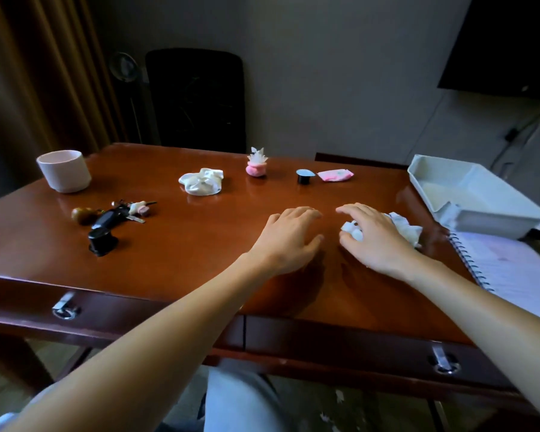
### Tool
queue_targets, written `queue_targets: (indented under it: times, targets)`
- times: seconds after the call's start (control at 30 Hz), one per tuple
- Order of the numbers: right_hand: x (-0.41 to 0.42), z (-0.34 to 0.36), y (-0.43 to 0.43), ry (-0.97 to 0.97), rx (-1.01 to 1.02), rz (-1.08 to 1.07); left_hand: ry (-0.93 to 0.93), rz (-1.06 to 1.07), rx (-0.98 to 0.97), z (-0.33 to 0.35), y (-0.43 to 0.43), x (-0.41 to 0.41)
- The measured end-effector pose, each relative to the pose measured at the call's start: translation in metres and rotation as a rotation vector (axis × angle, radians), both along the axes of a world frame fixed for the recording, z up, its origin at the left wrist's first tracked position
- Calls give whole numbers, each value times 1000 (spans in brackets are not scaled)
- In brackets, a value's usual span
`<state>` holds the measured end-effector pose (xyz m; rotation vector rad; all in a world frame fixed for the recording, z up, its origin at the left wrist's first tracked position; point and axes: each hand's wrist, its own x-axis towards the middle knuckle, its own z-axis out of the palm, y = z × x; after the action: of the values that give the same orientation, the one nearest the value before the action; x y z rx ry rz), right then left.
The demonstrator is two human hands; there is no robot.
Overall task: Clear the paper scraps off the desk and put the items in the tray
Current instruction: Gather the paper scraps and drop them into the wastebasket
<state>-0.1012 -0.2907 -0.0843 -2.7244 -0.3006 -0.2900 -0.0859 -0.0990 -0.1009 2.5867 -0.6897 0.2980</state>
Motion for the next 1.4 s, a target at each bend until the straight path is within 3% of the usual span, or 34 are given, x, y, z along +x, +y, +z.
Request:
queue_targets:
  times: [0.23,0.4,0.57,0.77,1.07,1.4]
  targets:
    - [4,-7,-51,-80,-71,-88,52,-92,-17,-8,-46,1]
    - [4,-15,-75,55,-94,-174,181,-142,-15,-12,-73,3]
    - [8,-17,-87,140,32,-145,232,-163,49,-10,-97,10]
    - [22,-26,-93,84,20,-149,181,-108,136,-11,-104,31]
    - [24,-34,-102,-14,163,-90,79,-60,82,-18,-102,43]
    - [1,-33,-90,-60,15,-32,21,-85,62,-21,-94,34]
